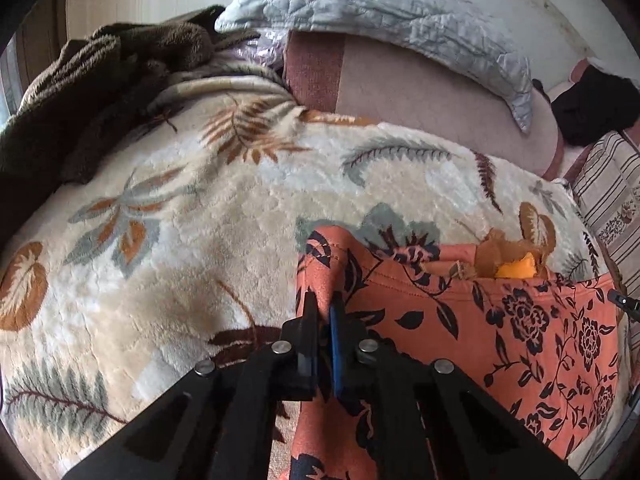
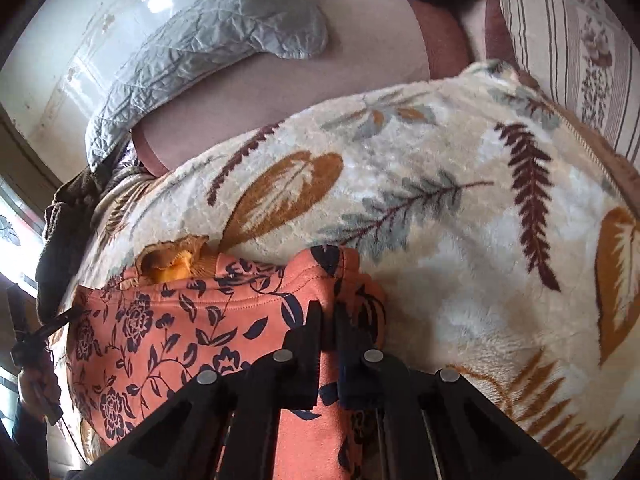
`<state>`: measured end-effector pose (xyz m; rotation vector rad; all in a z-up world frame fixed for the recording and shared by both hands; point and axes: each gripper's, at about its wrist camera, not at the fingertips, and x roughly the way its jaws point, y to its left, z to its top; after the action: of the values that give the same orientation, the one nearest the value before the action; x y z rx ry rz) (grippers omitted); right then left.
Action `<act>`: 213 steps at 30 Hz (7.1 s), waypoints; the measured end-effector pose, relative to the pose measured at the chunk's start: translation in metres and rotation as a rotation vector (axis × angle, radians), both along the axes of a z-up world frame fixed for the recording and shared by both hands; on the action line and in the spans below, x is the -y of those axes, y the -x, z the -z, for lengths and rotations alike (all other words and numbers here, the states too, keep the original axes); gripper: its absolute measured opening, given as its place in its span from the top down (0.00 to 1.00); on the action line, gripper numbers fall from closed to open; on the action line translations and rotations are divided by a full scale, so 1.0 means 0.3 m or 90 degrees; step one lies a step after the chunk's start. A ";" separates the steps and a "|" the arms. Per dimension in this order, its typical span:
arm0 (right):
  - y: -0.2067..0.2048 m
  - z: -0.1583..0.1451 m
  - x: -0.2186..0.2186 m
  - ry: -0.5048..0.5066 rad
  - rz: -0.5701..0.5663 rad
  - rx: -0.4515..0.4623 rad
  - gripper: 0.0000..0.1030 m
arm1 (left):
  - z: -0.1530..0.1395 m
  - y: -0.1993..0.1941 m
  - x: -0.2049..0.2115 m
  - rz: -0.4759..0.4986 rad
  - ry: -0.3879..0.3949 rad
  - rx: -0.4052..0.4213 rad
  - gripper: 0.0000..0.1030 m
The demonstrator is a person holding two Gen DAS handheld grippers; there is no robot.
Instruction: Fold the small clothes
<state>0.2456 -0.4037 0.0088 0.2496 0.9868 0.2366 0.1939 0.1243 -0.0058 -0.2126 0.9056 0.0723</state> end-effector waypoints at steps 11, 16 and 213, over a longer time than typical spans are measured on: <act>-0.035 0.129 0.096 -0.060 0.092 -0.029 0.85 | 0.117 -0.066 -0.023 -0.031 -0.012 -0.040 0.84; 0.050 0.017 0.113 -0.094 0.094 0.049 0.12 | 0.044 -0.025 -0.039 -0.023 -0.025 0.000 0.53; 0.502 0.125 -0.011 -0.337 0.093 -0.018 0.20 | -0.046 0.440 0.147 -0.168 -0.119 -0.028 0.25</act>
<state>0.0951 -0.4005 -0.0288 0.8059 0.9159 0.3594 0.0620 0.0804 0.0081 -0.1554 0.9047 0.4053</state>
